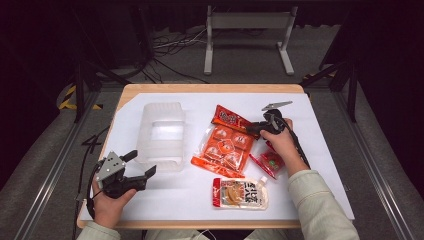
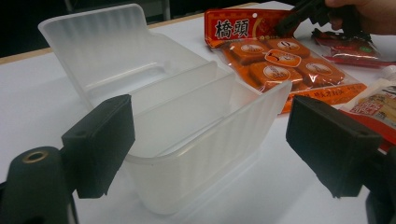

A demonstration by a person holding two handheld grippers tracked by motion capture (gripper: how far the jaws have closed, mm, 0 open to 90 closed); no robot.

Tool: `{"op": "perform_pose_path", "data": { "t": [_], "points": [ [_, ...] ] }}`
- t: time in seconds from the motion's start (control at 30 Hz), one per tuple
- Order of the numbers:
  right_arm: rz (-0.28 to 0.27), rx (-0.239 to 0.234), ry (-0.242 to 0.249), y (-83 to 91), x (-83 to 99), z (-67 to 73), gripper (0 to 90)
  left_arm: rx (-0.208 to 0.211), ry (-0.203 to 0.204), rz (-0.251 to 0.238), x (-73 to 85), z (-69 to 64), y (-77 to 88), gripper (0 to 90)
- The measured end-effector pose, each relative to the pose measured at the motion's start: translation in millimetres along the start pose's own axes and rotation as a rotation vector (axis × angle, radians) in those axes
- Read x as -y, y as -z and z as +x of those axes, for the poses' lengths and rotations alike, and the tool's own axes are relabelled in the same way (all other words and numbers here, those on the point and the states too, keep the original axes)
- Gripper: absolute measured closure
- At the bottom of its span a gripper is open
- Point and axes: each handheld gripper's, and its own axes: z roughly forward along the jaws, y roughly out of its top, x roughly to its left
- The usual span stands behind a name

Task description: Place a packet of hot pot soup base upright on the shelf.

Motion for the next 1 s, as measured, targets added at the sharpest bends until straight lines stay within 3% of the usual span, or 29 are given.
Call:
{"op": "perform_pose_path", "data": {
  "t": [0.27,0.37,0.53,0.67,1.0],
  "points": [
    [0.028,0.056,-0.011,-5.6,-1.4,-3.7,87.1,-0.008,-0.028,0.002,0.9,-4.1,-3.5,10.9],
    [0.034,0.080,0.019,-6.6,-3.0,-0.9,89.4,-0.005,-0.026,0.009,0.5,-4.8,-3.6,11.8],
    [0.022,0.086,0.008,-5.7,-2.8,0.2,90.0,0.000,-0.021,0.016,-0.2,-4.2,-4.1,14.1],
    [0.010,0.098,0.014,-2.3,-5.3,3.4,90.0,0.029,0.000,0.019,-0.7,-2.7,-3.8,20.5],
    [-0.081,0.059,-0.010,25.3,-15.6,9.5,90.0,0.030,0.010,0.024,-1.4,-8.7,-9.3,21.5]
  ]
}}
